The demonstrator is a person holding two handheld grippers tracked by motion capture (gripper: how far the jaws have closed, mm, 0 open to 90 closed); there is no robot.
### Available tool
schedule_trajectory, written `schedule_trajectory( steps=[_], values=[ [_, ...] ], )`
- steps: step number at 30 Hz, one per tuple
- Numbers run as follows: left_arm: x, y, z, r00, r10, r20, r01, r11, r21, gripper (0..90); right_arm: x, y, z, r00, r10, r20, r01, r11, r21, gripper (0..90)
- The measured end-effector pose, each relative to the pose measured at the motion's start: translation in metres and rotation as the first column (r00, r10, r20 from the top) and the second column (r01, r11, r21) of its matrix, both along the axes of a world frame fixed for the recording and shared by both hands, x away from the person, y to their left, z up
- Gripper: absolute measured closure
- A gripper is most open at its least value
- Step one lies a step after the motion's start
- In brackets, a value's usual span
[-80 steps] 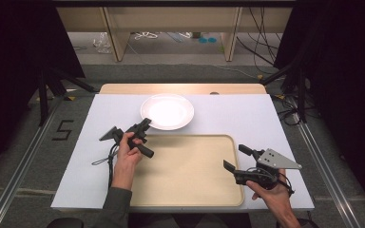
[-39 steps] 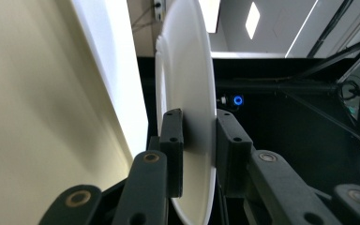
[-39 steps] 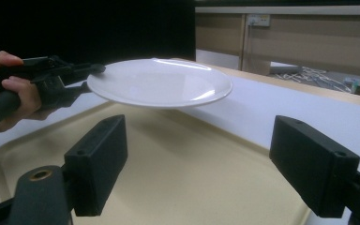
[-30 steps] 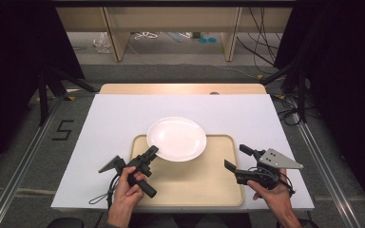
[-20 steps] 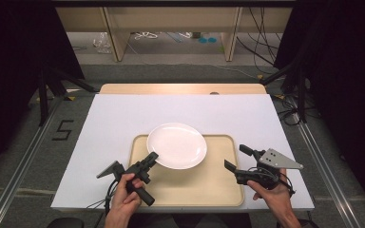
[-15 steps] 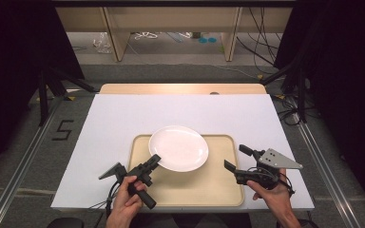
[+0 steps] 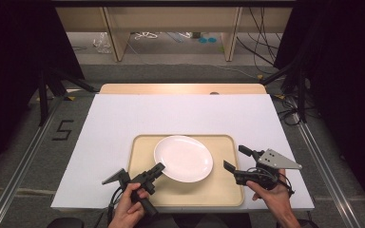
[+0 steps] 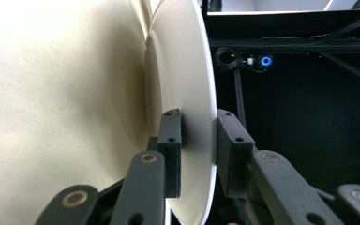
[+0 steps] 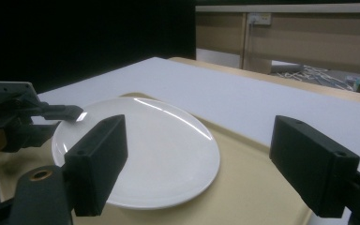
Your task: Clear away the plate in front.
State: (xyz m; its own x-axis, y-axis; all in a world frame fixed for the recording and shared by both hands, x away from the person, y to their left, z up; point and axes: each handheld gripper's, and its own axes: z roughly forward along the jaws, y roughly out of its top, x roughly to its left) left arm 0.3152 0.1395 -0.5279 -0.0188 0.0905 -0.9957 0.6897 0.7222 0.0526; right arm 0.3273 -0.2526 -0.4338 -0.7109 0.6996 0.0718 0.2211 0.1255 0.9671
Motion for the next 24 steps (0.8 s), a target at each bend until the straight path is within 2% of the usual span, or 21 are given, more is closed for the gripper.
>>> schedule_trajectory(
  steps=[2, 3, 4, 5, 8, 10, 11, 12, 13, 15, 17, 20, 22, 24],
  values=[
    [-0.002, 0.001, 0.001, 0.9998, 0.013, 0.017, -0.015, 0.9960, 0.088, 76.8, 0.000, 0.000, 0.000, 1.0000, 0.002, 0.001, -0.002, 1.000, 0.005, 20.4],
    [-0.002, 0.000, 0.001, 0.9996, 0.026, 0.014, -0.027, 0.9936, 0.109, 78.1, 0.001, 0.000, 0.000, 0.9999, -0.007, 0.012, 0.007, 1.000, 0.013, 20.4],
    [-0.002, 0.000, 0.000, 0.9997, 0.021, 0.008, -0.022, 0.9940, 0.107, 78.7, -0.001, -0.001, 0.001, 0.9999, -0.004, -0.012, 0.004, 1.000, -0.001, 20.4],
    [-0.003, 0.000, 0.001, 0.9997, 0.022, 0.004, -0.022, 0.9923, 0.122, 78.9, 0.000, -0.001, 0.000, 1.0000, -0.001, -0.006, 0.001, 1.000, -0.001, 20.5],
    [-0.005, 0.000, 0.002, 0.9989, 0.046, 0.012, -0.047, 0.9818, 0.184, 80.8, 0.000, 0.000, 0.000, 1.0000, 0.003, 0.002, -0.003, 1.000, 0.000, 20.6],
    [-0.006, -0.001, 0.004, 0.9982, 0.060, -0.002, -0.058, 0.9700, 0.236, 82.0, 0.000, 0.001, 0.000, 1.0000, -0.002, 0.003, 0.002, 1.000, -0.005, 20.6],
    [-0.007, -0.001, 0.004, 0.9983, 0.058, -0.002, -0.056, 0.9678, 0.246, 81.9, 0.000, 0.001, 0.000, 1.0000, 0.000, 0.004, 0.000, 1.000, -0.004, 20.6],
    [-0.007, -0.001, 0.005, 0.9978, 0.065, 0.013, -0.067, 0.9629, 0.261, 82.0, 0.000, 0.001, 0.000, 1.0000, -0.001, 0.002, 0.001, 1.000, -0.007, 20.6],
    [-0.007, 0.001, 0.006, 0.9968, 0.079, 0.004, -0.077, 0.9533, 0.292, 82.7, 0.000, 0.001, 0.000, 1.0000, 0.000, 0.005, 0.000, 1.000, -0.007, 20.6],
    [-0.008, 0.003, 0.006, 0.9966, 0.083, 0.000, -0.079, 0.9479, 0.309, 83.7, 0.000, 0.001, 0.000, 1.0000, 0.001, 0.003, -0.001, 1.000, -0.004, 20.6],
    [-0.009, 0.003, 0.006, 0.9945, 0.105, 0.002, -0.099, 0.9337, 0.344, 83.5, 0.000, 0.000, 0.000, 1.0000, 0.003, -0.001, -0.003, 1.000, -0.003, 20.6],
    [-0.012, 0.000, 0.004, 0.9938, 0.111, -0.005, -0.101, 0.9178, 0.384, 83.2, 0.000, 0.001, 0.000, 1.0000, 0.002, 0.003, -0.002, 1.000, -0.004, 20.6],
    [-0.013, -0.001, 0.003, 0.9930, 0.117, -0.017, -0.101, 0.9154, 0.390, 83.2, 0.000, 0.001, 0.000, 0.9999, 0.010, -0.006, -0.010, 1.000, -0.007, 20.6],
    [-0.015, -0.001, 0.004, 0.9923, 0.124, -0.001, -0.112, 0.9000, 0.421, 83.7, 0.000, 0.001, 0.000, 0.9999, 0.009, -0.004, -0.009, 1.000, -0.007, 20.6]
  ],
)
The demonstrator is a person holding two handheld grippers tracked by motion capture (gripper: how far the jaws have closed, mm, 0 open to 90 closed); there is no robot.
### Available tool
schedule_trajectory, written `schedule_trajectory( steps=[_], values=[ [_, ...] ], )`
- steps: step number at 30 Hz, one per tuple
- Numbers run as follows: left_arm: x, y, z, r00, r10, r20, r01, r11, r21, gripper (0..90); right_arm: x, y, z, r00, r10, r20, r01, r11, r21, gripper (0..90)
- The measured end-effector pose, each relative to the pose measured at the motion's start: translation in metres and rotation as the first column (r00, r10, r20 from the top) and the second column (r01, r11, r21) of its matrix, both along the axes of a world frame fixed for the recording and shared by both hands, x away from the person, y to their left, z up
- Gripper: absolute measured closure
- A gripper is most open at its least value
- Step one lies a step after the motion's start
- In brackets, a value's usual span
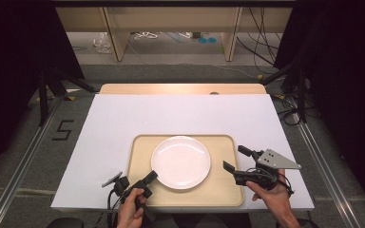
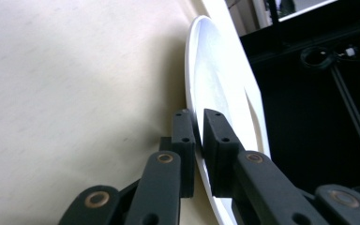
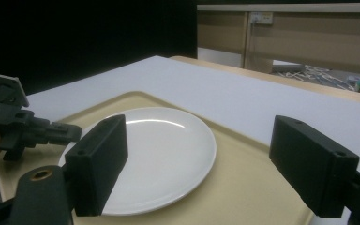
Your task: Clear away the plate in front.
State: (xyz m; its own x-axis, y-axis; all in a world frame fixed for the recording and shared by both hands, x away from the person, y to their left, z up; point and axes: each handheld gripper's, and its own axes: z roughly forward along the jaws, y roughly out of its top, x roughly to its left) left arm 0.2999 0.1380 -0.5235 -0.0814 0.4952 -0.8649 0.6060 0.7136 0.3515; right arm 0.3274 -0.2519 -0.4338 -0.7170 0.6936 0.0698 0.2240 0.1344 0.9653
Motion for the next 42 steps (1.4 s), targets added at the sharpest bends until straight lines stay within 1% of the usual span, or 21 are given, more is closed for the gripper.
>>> schedule_trajectory(
  steps=[3, 5, 6, 8, 16, 20, 22, 23, 26, 29, 30, 31, 32, 33, 34, 36, 37, 38, 39, 41, 42],
  values=[
    [-0.002, -0.001, 0.002, 1.0000, 0.007, 0.002, -0.007, 0.9995, 0.030, 84.8, 0.001, 0.000, 0.000, 1.0000, 0.007, -0.003, -0.007, 1.000, 0.005, 20.6],
    [-0.003, -0.001, 0.003, 0.9999, 0.011, 0.013, -0.011, 0.9996, 0.027, 85.4, 0.001, 0.001, 0.000, 1.0000, 0.003, -0.001, -0.003, 1.000, 0.003, 20.6],
    [-0.003, -0.001, 0.004, 0.9995, 0.027, 0.015, -0.027, 0.9989, 0.038, 85.3, 0.001, 0.001, 0.000, 1.0000, 0.002, -0.004, -0.002, 1.000, 0.003, 20.6],
    [-0.004, -0.001, 0.007, 0.9994, 0.028, 0.019, -0.029, 0.9963, 0.081, 83.5, 0.002, 0.002, 0.000, 1.0000, 0.002, 0.005, -0.002, 1.000, 0.000, 20.6],
    [-0.001, -0.002, 0.005, 0.9994, 0.015, 0.032, -0.018, 0.9956, 0.092, 79.8, 0.002, 0.002, 0.000, 1.0000, 0.004, 0.004, -0.004, 1.000, 0.001, 20.6],
    [0.000, -0.001, 0.007, 0.9990, 0.020, 0.039, -0.025, 0.9924, 0.120, 77.5, 0.001, 0.001, 0.000, 1.0000, 0.004, 0.006, -0.004, 1.000, 0.004, 20.6],
    [0.001, 0.000, 0.008, 0.9989, 0.022, 0.042, -0.027, 0.9923, 0.120, 76.2, 0.000, 0.000, 0.000, 1.0000, 0.003, 0.002, -0.003, 1.000, 0.000, 20.6],
    [0.001, 0.001, 0.008, 0.9984, 0.019, 0.053, -0.025, 0.9928, 0.117, 76.1, 0.000, 0.000, 0.000, 1.0000, 0.002, 0.003, -0.002, 1.000, -0.001, 20.6],
    [0.002, 0.001, 0.010, 0.9978, 0.014, 0.065, -0.024, 0.9884, 0.150, 73.6, -0.001, 0.000, 0.000, 0.9999, -0.011, 0.000, 0.011, 1.000, -0.005, 20.6],
    [0.004, 0.000, 0.012, 0.9955, -0.001, 0.094, -0.015, 0.9854, 0.170, 70.4, 0.000, 0.000, 0.000, 0.9999, -0.007, 0.009, 0.007, 1.000, 0.000, 20.6],
    [0.006, 0.000, 0.014, 0.9923, -0.027, 0.121, 0.001, 0.9776, 0.210, 68.3, 0.000, 0.000, 0.000, 0.9999, -0.008, 0.008, 0.008, 1.000, -0.001, 20.6],
    [0.007, -0.002, 0.017, 0.9866, -0.076, 0.144, 0.038, 0.9672, 0.251, 65.1, 0.000, 0.000, 0.000, 0.9999, -0.008, 0.009, 0.008, 1.000, 0.000, 20.5],
    [0.007, -0.001, 0.019, 0.9814, -0.104, 0.161, 0.051, 0.9510, 0.305, 62.2, 0.000, 0.000, 0.000, 0.9999, -0.007, 0.008, 0.007, 1.000, 0.003, 20.4],
    [0.007, -0.003, 0.023, 0.9771, -0.123, 0.173, 0.060, 0.9409, 0.334, 59.8, 0.000, 0.000, 0.000, 0.9999, -0.011, 0.008, 0.011, 1.000, 0.001, 20.4],
    [0.009, -0.003, 0.026, 0.9655, -0.163, 0.203, 0.071, 0.9150, 0.397, 57.2, 0.000, 0.000, 0.000, 0.9999, -0.009, 0.008, 0.009, 1.000, 0.003, 20.4],
    [0.008, -0.004, 0.031, 0.9514, -0.178, 0.251, 0.040, 0.8796, 0.474, 55.4, 0.000, 0.000, 0.000, 1.0000, -0.005, 0.006, 0.005, 1.000, 0.003, 20.4],
    [0.008, -0.004, 0.034, 0.9405, -0.208, 0.268, 0.034, 0.8434, 0.536, 53.4, 0.000, -0.001, 0.000, 1.0000, -0.006, 0.005, 0.006, 1.000, 0.003, 20.4],
    [0.009, -0.005, 0.036, 0.9342, -0.215, 0.285, 0.017, 0.8241, 0.566, 51.2, -0.001, -0.001, 0.000, 1.0000, -0.007, 0.006, 0.007, 1.000, 0.003, 20.3],
    [0.009, -0.003, 0.038, 0.9287, -0.236, 0.286, 0.022, 0.8053, 0.593, 49.8, -0.001, -0.001, 0.000, 1.0000, -0.007, 0.004, 0.007, 1.000, 0.003, 20.3],
    [0.012, -0.001, 0.040, 0.9169, -0.264, 0.300, 0.022, 0.7825, 0.622, 46.0, -0.001, -0.001, 0.000, 0.9999, -0.011, 0.005, 0.011, 1.000, 0.002, 20.3],
    [0.013, 0.001, 0.042, 0.9103, -0.266, 0.317, 0.008, 0.7783, 0.628, 45.0, -0.001, -0.001, 0.000, 0.9999, -0.016, 0.004, 0.016, 1.000, -0.001, 20.2]
  ],
)
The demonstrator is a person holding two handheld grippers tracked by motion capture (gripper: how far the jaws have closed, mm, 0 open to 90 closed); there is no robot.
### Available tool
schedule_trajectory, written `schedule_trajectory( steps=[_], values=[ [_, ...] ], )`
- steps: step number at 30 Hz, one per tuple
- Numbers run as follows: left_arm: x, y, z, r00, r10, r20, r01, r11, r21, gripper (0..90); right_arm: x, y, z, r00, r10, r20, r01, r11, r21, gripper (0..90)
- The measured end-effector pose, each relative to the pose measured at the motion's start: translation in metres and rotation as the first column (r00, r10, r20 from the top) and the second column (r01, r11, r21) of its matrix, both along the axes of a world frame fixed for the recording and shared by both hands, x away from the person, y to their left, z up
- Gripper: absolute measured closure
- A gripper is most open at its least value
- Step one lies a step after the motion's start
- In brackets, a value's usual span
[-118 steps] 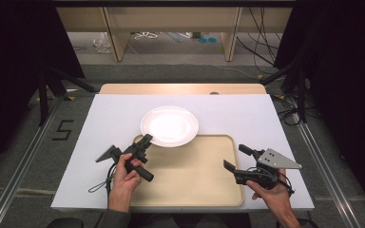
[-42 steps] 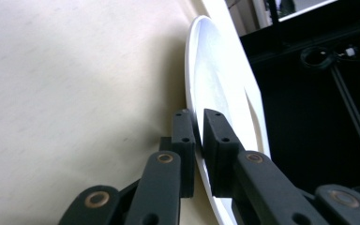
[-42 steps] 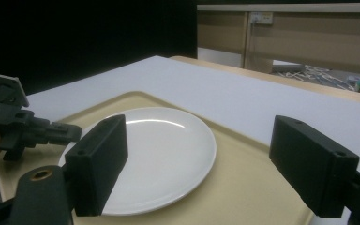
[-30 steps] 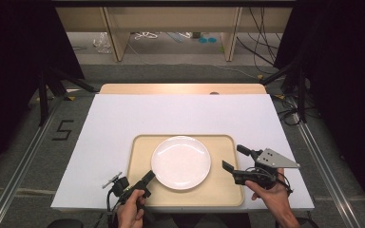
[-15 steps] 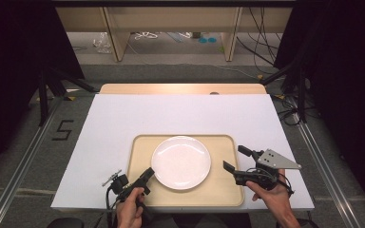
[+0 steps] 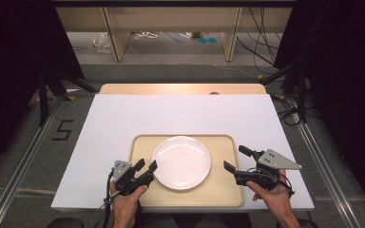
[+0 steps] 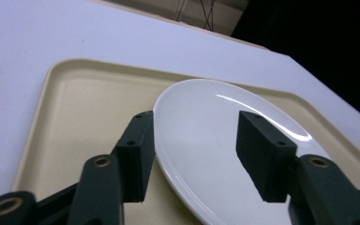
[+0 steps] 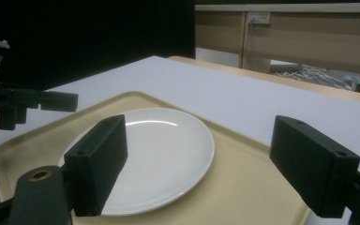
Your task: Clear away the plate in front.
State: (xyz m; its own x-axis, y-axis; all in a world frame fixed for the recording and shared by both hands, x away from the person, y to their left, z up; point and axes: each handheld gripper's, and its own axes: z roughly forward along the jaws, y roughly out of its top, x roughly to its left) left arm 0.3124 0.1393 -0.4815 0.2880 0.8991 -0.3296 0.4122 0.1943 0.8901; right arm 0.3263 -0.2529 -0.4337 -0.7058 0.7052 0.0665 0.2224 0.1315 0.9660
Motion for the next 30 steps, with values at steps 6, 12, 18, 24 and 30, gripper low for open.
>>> schedule_trajectory(
  steps=[6, 12, 18, 24, 30],
  values=[
    [0.007, 0.018, 0.014, 0.9891, -0.128, 0.073, 0.117, 0.9840, 0.134, 35.2, -0.003, -0.002, 0.000, 1.0000, -0.006, -0.006, 0.007, 1.000, 0.007, 19.9],
    [0.009, 0.035, 0.025, 0.9753, -0.193, 0.107, 0.179, 0.9748, 0.134, 28.4, -0.007, -0.004, 0.000, 0.9999, -0.017, -0.003, 0.017, 1.000, 0.000, 19.3],
    [-0.006, 0.043, 0.033, 0.9656, -0.189, 0.179, 0.167, 0.9776, 0.128, 15.8, -0.011, -0.004, -0.001, 0.9995, -0.030, 0.000, 0.030, 1.000, -0.008, 18.6],
    [-0.009, 0.040, 0.032, 0.9554, -0.235, 0.178, 0.201, 0.9611, 0.189, 15.4, -0.018, -0.006, -0.001, 0.9993, -0.038, -0.007, 0.038, 0.999, -0.012, 17.7],
    [-0.015, 0.036, 0.040, 0.9462, -0.237, 0.220, 0.200, 0.9636, 0.178, 15.4, -0.023, -0.007, -0.002, 0.9992, -0.040, -0.002, 0.040, 0.999, -0.010, 17.1]
  ],
)
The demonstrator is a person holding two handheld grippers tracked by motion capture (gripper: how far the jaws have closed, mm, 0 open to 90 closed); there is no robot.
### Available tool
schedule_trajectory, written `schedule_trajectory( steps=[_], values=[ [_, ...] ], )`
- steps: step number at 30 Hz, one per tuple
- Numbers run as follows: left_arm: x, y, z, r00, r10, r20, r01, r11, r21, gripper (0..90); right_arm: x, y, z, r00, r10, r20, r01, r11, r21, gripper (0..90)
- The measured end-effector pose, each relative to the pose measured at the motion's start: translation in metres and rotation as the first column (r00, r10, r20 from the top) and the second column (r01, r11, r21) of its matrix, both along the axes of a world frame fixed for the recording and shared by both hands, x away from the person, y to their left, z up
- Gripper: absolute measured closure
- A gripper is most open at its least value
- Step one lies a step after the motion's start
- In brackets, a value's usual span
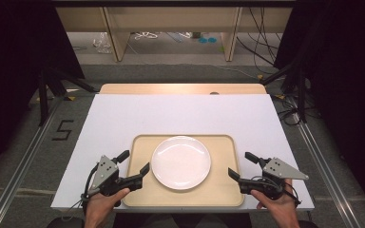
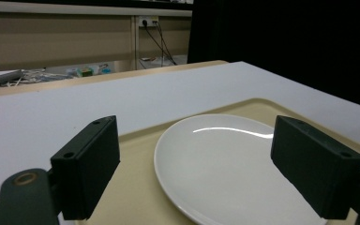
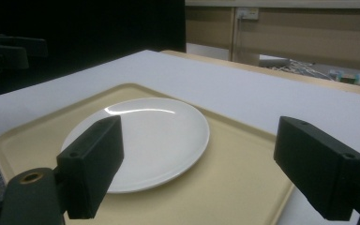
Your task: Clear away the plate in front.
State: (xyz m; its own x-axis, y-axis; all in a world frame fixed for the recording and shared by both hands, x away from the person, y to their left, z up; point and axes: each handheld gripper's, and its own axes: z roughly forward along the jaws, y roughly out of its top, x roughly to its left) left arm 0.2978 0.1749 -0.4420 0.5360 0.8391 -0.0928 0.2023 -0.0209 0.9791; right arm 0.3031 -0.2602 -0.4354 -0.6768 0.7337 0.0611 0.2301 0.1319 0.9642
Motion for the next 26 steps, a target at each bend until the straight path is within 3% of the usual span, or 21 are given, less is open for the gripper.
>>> schedule_trajectory(
  steps=[2, 6, 7, 8, 9, 12, 26],
  values=[
    [-0.002, 0.005, 0.003, 0.9999, 0.013, 0.012, -0.013, 0.9997, 0.018, 15.4, -0.002, -0.001, 0.000, 1.0000, -0.003, -0.004, 0.003, 1.000, -0.006, 17.0],
    [-0.003, 0.010, 0.005, 0.9993, 0.032, 0.020, -0.032, 0.9988, -0.036, 15.4, -0.004, -0.001, -0.001, 0.9999, -0.015, 0.005, 0.015, 1.000, 0.005, 17.0],
    [-0.003, 0.011, 0.005, 0.9993, 0.032, 0.018, -0.032, 0.9986, -0.042, 15.4, -0.006, -0.003, 0.000, 0.9995, -0.030, -0.006, 0.030, 0.999, -0.016, 17.0],
    [-0.003, 0.011, 0.005, 0.9993, 0.033, 0.019, -0.032, 0.9986, -0.042, 15.4, -0.006, -0.003, 0.000, 0.9994, -0.033, 0.010, 0.033, 0.999, -0.023, 16.9],
    [-0.003, 0.011, 0.005, 0.9993, 0.033, 0.019, -0.032, 0.9987, -0.040, 15.4, -0.007, -0.002, 0.000, 0.9996, -0.026, -0.012, 0.026, 1.000, -0.010, 16.9],
    [-0.002, 0.010, 0.004, 0.9993, 0.032, 0.017, -0.032, 0.9990, -0.032, 15.4, -0.006, -0.002, 0.000, 0.9998, -0.018, 0.001, 0.018, 1.000, -0.010, 16.8],
    [-0.001, 0.013, 0.002, 0.9990, 0.045, 0.007, -0.045, 0.9984, -0.034, 15.4, -0.006, -0.004, 0.000, 0.9993, -0.036, -0.012, 0.035, 0.999, -0.009, 16.8]
  ],
)
